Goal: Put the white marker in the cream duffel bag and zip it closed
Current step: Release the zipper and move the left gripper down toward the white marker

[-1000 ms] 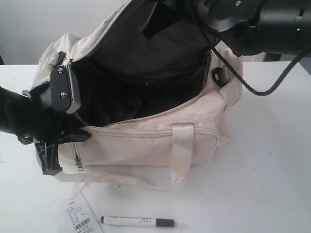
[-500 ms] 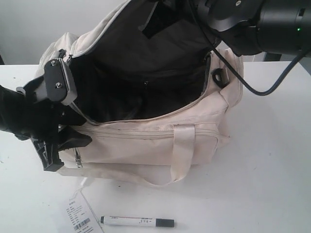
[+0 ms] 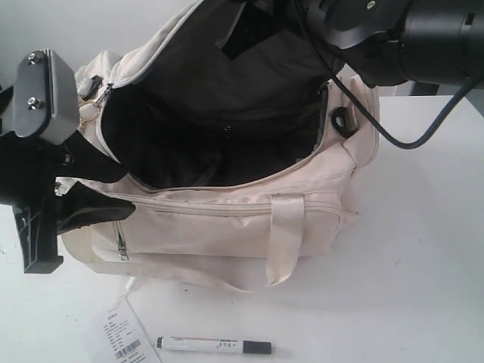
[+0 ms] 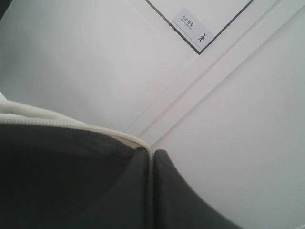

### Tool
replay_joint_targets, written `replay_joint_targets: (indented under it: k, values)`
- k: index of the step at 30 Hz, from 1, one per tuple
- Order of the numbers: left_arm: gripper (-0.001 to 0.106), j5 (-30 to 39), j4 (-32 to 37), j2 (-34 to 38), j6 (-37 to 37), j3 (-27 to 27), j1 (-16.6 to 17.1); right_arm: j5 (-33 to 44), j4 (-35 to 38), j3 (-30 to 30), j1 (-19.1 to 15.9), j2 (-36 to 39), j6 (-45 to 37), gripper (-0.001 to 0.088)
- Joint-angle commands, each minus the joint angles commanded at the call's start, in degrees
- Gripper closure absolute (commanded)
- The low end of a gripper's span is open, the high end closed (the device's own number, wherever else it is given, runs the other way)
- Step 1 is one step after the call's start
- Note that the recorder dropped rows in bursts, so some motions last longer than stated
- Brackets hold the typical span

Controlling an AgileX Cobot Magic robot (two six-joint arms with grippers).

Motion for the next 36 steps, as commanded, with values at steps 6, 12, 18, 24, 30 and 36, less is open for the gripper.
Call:
replay_joint_targets:
  k: [6,12,18,24,30,36]
  values:
    - [0.105,11.01,-0.08,-1.65,-4.59,0.0,0.0,0.0,0.0,0.0,0.0,0.0,0.0,0.0868]
    - [0.105,18.75,-1.07,-1.65,-6.39,0.0,0.0,0.0,0.0,0.0,0.0,0.0,0.0,0.0868]
    - [0.105,19.91,5.8,-0.31,-15.73,0.0,-5.19,-0.02,0.0,0.0,0.0,0.0,1.02,0.0868]
    - [0.105,19.62,20.52,2.54,-30.82,-1.85,-11.12,-0.02,0.0,0.0,0.0,0.0,0.85,0.0868]
    - [0.105,19.34,20.85,4.7,-31.72,-3.11,-13.78,-0.02,0.0,0.0,0.0,0.0,1.1,0.0868]
    - [0.105,19.72,22.33,7.89,-34.31,-4.92,-14.37,-0.02,0.0,0.0,0.0,0.0,1.1,0.0868]
